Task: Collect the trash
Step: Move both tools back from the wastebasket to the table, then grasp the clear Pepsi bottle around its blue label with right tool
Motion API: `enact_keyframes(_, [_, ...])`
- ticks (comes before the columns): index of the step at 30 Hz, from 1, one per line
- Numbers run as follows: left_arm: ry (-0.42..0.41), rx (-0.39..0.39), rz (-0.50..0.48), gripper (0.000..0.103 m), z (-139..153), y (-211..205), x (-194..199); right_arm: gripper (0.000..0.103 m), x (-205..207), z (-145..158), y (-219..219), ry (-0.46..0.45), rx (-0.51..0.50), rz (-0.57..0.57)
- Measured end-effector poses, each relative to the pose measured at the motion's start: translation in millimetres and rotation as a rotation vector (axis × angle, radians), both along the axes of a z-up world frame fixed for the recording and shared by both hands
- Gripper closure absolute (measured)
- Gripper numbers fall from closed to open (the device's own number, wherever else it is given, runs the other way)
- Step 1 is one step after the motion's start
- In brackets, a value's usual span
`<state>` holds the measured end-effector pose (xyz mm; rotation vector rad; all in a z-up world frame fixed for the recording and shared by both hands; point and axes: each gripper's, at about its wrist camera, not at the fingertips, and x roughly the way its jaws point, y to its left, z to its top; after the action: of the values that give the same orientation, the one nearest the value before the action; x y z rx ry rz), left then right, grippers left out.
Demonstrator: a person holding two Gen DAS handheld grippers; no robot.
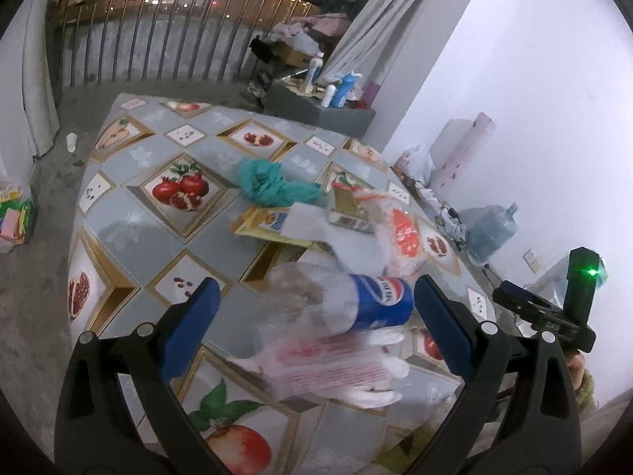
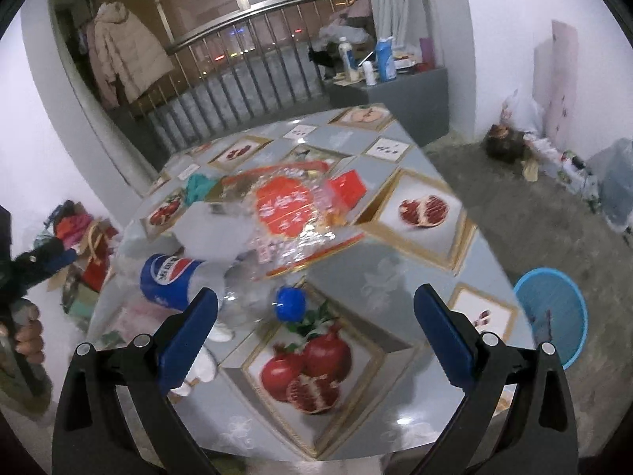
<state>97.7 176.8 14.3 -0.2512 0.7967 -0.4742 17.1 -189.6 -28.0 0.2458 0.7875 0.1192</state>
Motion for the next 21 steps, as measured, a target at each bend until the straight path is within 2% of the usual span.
enact_keyframes(5, [0.006, 0.023, 0.020, 0.009, -11.2, 6.9, 6.9, 0.012, 4.8, 3.7, 19.4, -0.023, -0.013, 0.081])
enact_keyframes(11, [0.026, 0.082, 0.058, 0.009, -23.8, 14.5, 24.1, 0.013, 24.2, 13.8, 52.7, -0.084, -0.094, 0.299])
enact_keyframes(13, [0.020, 0.139, 0.085, 0.009, -24.3, 14.5, 30.2, 0.015, 36.5, 13.1, 66.3, -0.087, -0.116, 0.383])
enact_keyframes(16, [0.007, 0.274, 0.143, 0.009, -25.6, 12.3, 41.4, 0.017, 54.0, 8.6, 88.2, -0.079, -0.134, 0.515])
enact_keyframes(18, [-0.004, 0.318, 0.164, 0.009, -26.9, 13.2, 47.4, 0.017, 63.0, 5.4, 101.3, -0.072, -0.156, 0.587])
enact_keyframes(21, [-0.004, 0.345, 0.181, 0.009, -28.0, 15.8, 55.5, 0.017, 71.9, 1.0, 115.9, -0.058, -0.172, 0.665])
